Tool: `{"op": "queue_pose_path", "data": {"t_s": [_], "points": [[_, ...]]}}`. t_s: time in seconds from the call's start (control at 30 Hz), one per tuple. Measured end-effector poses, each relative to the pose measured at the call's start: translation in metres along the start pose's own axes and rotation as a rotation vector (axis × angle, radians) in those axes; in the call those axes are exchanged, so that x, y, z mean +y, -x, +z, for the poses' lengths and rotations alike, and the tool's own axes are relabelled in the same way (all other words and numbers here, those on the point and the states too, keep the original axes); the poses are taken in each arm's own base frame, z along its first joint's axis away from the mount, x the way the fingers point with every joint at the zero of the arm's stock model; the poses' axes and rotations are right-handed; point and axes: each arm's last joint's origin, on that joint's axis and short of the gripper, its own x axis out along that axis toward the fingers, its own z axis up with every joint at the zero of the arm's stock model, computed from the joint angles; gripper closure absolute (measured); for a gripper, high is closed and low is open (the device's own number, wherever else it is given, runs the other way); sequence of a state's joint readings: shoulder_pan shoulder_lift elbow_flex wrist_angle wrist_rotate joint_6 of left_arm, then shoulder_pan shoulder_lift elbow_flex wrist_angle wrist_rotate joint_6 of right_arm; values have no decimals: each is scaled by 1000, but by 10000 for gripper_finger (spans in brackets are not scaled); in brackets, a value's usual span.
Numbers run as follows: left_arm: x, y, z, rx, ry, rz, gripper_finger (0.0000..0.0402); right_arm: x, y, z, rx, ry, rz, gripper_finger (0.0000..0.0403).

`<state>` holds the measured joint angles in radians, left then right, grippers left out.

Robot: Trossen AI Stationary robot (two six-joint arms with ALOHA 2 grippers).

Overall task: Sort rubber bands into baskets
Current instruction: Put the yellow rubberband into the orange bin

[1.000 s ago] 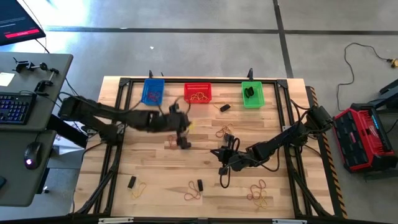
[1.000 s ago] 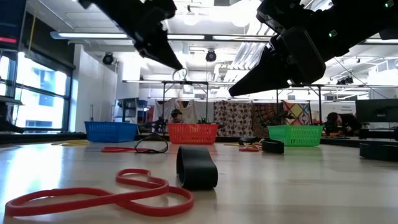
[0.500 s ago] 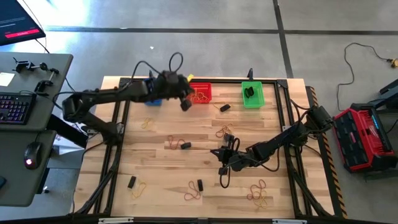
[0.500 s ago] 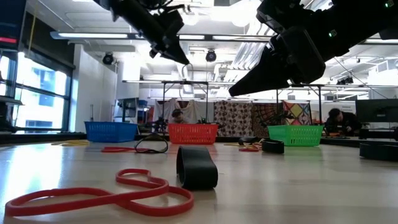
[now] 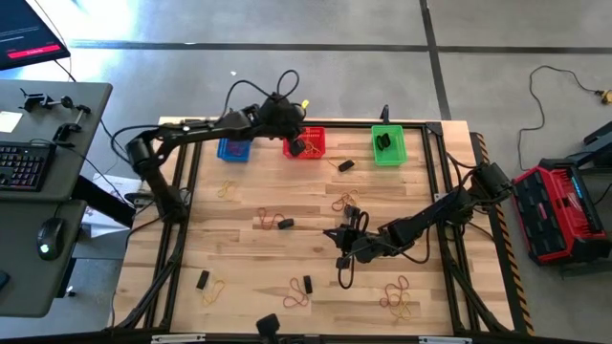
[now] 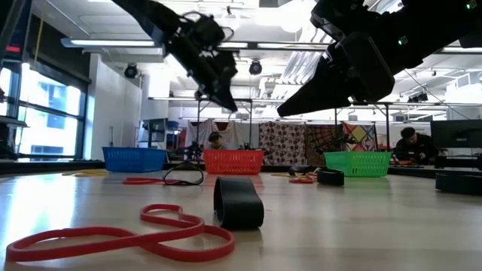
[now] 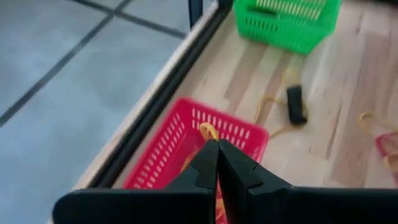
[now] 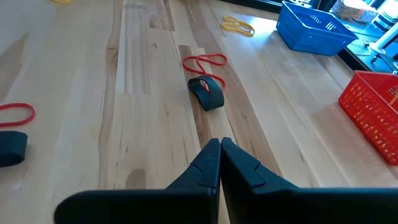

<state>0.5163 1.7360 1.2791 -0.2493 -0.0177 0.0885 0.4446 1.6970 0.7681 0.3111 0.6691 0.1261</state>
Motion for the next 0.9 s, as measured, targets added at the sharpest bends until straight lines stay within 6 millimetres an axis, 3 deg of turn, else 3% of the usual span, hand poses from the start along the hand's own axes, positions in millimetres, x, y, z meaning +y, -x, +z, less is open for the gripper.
{"op": "queue_pose_path", "data": {"t_s": [0.23, 0.57, 0.9], "points": [[6, -29, -16, 79, -2, 1, 401, 0, 0, 0, 0, 0, 0, 403], [32, -53, -33, 122, 62, -4, 401, 1, 0, 0, 2, -4, 19, 403], [26, -67, -35, 183, 33, -53, 401, 1, 0, 0, 3, -4, 22, 403]]}}
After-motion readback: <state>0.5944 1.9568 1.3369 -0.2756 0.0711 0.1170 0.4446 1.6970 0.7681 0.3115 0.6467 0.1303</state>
